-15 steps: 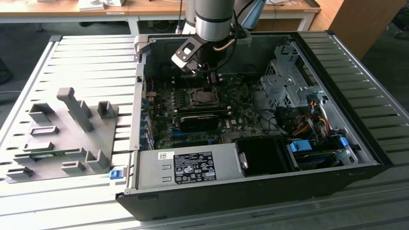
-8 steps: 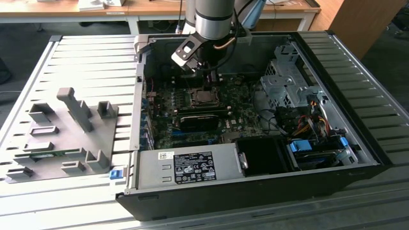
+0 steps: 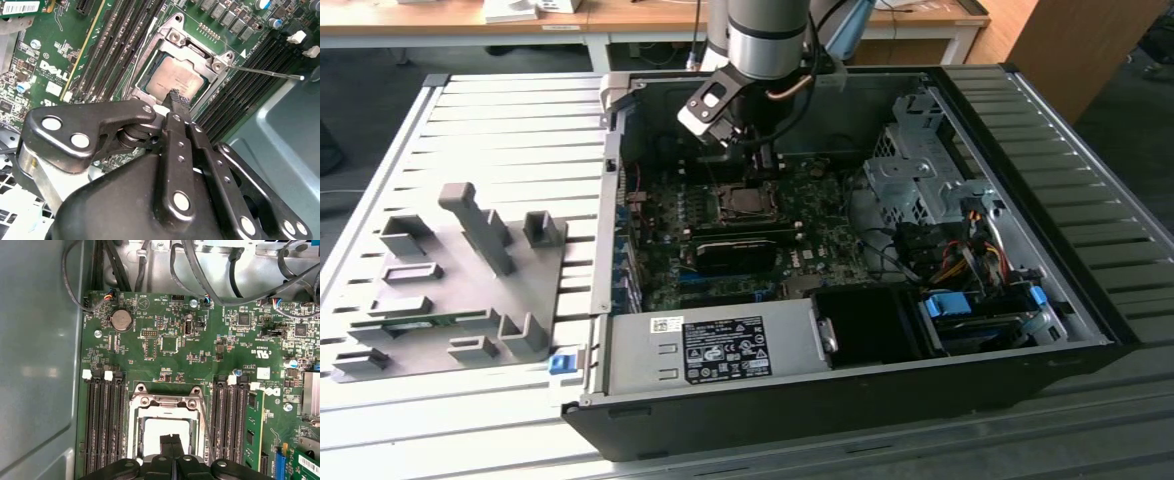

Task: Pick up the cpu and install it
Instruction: 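Install the first cpu locking lever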

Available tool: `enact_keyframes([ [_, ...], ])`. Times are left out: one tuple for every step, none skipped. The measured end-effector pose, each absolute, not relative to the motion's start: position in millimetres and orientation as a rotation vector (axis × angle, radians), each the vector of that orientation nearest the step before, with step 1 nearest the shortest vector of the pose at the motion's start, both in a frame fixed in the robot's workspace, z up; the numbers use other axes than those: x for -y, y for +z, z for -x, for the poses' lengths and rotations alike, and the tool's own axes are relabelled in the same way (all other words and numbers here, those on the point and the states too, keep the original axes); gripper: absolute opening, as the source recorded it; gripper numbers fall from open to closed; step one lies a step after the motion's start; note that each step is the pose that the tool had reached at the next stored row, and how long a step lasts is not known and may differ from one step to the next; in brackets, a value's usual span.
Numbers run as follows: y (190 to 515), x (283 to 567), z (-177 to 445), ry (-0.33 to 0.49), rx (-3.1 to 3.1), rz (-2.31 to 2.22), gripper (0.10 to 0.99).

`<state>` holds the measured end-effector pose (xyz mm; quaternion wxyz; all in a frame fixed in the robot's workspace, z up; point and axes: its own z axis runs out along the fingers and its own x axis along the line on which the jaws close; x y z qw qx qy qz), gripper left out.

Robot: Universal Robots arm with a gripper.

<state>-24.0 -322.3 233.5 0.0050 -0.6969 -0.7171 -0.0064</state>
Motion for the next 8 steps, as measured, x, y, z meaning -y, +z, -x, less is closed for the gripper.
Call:
enact_keyframes([
  [233.8, 322.4, 24.0, -0.020, 2.246, 2.182, 0.106],
  [234.2, 322.4, 24.0, -0.020, 2.246, 2.183, 0.106],
  [234.7, 322.4, 24.0, -0.020, 2.246, 2.182, 0.106],
  [235.4, 322.4, 24.0, -0.020, 2.246, 2.183, 0.106],
  [236.0, 322.4, 24.0, -0.020, 2.246, 2.183, 0.106],
  [236.7, 322.4, 24.0, -0.020, 2.246, 2.182, 0.106],
  [237.8, 322.4, 24.0, -0.020, 2.246, 2.182, 0.106],
  [239.3, 322.4, 24.0, -0.020, 2.246, 2.183, 0.106],
])
